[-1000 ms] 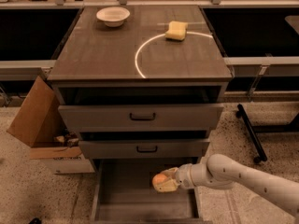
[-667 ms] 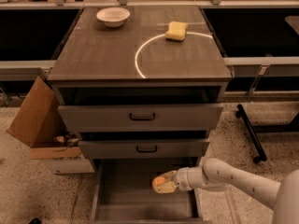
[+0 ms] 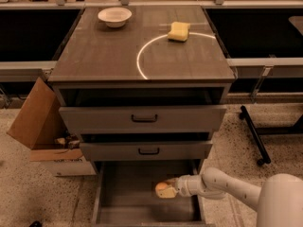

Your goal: Place orange into bottom drawer

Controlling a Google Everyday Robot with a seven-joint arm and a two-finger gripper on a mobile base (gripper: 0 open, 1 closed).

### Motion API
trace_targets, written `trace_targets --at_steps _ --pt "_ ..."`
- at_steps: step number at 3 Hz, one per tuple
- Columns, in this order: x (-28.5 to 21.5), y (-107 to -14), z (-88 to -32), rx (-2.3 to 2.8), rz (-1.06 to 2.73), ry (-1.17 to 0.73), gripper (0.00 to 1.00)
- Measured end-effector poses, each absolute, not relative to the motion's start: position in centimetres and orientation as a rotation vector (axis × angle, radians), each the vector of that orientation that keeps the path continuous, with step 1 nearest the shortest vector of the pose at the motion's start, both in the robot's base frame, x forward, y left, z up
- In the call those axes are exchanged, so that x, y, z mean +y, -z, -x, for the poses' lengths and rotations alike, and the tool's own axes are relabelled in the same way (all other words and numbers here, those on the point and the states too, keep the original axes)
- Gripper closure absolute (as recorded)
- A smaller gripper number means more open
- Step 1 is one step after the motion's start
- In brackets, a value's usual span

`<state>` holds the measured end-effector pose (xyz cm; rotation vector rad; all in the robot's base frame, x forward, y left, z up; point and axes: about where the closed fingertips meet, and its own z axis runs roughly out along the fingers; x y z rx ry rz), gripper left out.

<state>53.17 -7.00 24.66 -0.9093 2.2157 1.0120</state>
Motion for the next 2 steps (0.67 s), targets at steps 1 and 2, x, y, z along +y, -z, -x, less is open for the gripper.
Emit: trace_targets --at_steps 1,2 --pt "-7.1 -21.6 -53.7 2.257 0.894 -0.986 0.50" --pt "-7.0 -20.4 -54.0 2.275 0.896 -0.979 0.27"
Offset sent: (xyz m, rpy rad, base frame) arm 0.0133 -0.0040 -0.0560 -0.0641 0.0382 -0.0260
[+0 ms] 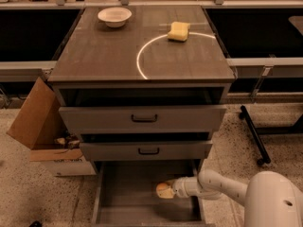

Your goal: Place orange into bottom drawer

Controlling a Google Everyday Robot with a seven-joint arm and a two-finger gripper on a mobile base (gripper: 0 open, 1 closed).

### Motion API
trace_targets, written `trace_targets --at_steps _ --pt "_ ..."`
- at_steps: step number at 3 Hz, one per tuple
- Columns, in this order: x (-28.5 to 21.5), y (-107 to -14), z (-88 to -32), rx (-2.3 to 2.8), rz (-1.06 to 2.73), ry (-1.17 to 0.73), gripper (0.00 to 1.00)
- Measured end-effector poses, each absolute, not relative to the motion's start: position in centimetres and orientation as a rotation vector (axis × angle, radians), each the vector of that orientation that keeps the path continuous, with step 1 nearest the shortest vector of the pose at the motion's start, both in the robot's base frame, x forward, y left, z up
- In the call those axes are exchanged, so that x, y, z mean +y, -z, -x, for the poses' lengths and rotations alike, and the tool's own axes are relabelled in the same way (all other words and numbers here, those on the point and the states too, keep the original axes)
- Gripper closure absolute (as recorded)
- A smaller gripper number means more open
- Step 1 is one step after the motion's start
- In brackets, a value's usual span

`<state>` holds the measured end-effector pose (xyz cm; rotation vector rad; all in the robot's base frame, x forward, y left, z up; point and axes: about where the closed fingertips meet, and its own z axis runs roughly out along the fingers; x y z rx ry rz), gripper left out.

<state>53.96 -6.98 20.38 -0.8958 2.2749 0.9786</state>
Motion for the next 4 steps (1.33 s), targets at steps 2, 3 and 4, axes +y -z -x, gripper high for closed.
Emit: trace_targets --at_steps 2,3,4 --pt "-8.5 -20.7 -53.8 2.226 0.829 -1.027 0.00" --pt "-11.1 -22.6 -53.5 2.190 0.776 -0.998 0.00" --pt "-15.2 -26.2 -52.2 2.122 0.699 -0.953 0.00"
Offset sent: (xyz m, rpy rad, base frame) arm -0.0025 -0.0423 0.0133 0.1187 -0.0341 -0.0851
